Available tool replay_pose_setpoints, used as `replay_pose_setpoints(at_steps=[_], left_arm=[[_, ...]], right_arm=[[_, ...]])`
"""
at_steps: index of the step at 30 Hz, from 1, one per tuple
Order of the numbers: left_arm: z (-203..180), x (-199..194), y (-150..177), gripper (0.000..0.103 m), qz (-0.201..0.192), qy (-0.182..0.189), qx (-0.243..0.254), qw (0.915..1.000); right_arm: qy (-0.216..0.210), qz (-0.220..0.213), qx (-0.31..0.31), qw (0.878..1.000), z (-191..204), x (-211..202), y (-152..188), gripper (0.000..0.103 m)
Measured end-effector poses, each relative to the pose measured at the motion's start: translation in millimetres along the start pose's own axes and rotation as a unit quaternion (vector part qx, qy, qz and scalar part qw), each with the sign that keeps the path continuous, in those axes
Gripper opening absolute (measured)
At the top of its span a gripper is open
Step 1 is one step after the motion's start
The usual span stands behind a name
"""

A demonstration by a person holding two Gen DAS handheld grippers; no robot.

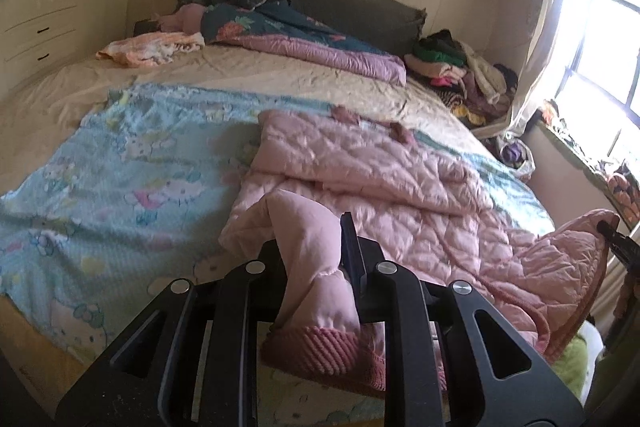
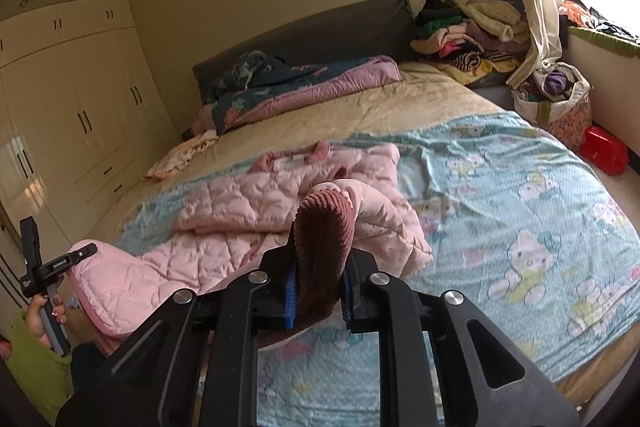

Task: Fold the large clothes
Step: 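Lift the hem with both tools and fold it toward the collar, then lay the hem down over the jacket and open both tools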

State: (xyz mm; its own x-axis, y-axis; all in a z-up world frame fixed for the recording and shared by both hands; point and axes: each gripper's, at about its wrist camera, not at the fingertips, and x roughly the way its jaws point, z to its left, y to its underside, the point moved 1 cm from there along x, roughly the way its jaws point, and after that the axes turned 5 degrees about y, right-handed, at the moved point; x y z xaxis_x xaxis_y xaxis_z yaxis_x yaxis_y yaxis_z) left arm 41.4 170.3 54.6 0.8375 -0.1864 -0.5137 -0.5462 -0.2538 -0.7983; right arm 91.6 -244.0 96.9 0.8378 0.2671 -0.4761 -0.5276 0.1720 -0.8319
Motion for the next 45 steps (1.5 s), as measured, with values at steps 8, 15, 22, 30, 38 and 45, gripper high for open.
replay_pose_setpoints(at_steps=[8,15,22,30,38,45], left_arm=[[-4,3,-34,0.012,-0.027,0.008,-0.009,0.9996],[-11,10,-63,0.012,-0.044,0.009,-0.004,0.9990],[-16,24,-88,0.012,-0.050,-0.002,0.001,0.9988],[-17,44,-112,0.012,-0.051,-0.016,0.006,0.9986],[-14,68,-135,0.013,-0.047,-0.032,0.002,0.9984],[-9,91,-155,0.013,-0.050,-0.049,-0.002,0.9976]], right_arm=[[0.002,-0.028,0.008,1.000,2,5,-31,0.015],[-0.004,-0.048,0.027,0.998,3,13,-61,0.015],[-0.003,-0.060,0.028,0.998,5,29,-89,0.015],[0.001,-0.052,0.042,0.998,1,55,-116,0.015],[0.015,-0.035,0.050,0.998,-6,84,-138,0.015],[0.039,-0.033,0.033,0.998,-4,118,-162,0.015]])
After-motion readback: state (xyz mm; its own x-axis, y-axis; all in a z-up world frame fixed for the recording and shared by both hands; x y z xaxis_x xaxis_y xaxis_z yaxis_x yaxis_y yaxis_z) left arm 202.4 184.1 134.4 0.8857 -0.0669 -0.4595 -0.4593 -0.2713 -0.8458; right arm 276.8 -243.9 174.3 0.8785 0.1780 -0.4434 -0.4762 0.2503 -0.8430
